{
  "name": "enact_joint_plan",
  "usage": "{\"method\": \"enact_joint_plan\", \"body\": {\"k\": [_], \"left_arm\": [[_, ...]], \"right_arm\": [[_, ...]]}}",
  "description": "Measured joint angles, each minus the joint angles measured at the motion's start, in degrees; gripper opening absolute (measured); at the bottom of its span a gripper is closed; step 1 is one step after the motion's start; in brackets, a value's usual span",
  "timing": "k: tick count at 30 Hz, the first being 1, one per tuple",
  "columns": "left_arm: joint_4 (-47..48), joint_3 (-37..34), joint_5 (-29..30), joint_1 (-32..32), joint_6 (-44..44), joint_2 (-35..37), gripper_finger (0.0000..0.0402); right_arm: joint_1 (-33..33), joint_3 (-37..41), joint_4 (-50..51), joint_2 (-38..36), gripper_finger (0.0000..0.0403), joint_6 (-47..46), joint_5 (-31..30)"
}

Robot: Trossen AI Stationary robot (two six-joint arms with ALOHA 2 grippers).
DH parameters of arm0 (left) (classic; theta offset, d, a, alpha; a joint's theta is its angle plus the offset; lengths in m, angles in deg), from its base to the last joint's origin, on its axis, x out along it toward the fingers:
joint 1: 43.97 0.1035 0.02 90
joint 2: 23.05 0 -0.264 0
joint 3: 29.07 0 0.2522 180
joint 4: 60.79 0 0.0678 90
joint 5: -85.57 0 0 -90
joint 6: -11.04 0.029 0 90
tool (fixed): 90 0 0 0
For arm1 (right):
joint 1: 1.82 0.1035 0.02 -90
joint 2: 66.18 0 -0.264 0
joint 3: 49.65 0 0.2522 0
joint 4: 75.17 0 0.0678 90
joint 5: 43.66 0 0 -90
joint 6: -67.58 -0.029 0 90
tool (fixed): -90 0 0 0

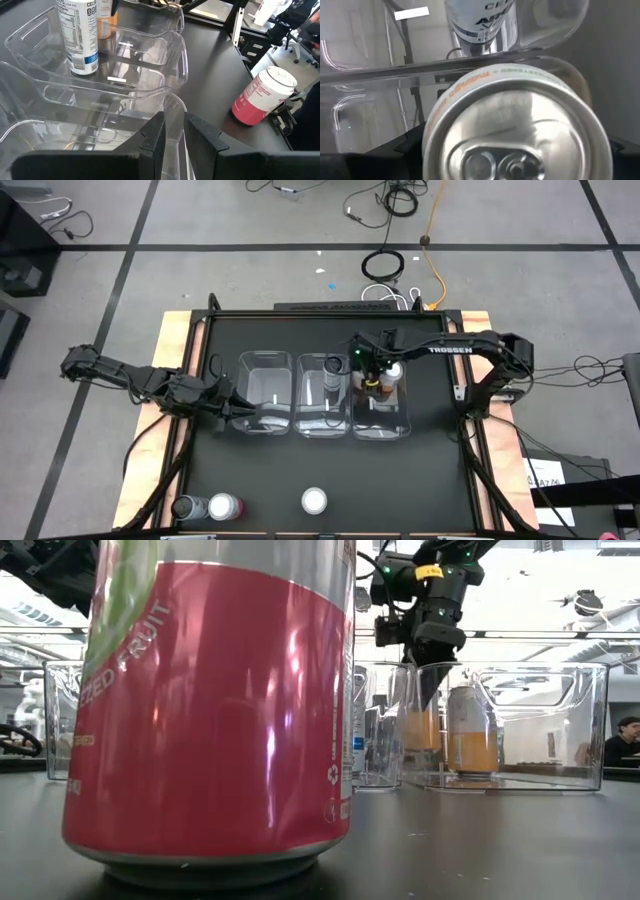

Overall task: Sort soda cans
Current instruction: Put the left yellow-white soda can into the middle right transparent bin

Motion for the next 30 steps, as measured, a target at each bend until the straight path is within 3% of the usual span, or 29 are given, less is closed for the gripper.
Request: {"method": "enact_joint_plan", "body": {"k": [30], "left_arm": [[0.01, 0.00, 0.01, 0.00, 0.02, -0.02, 0.0080]], "right_arm": [[-2.67, 3.09, -2.85, 2.58, 0.0321, 0.67, 0.09]]}}
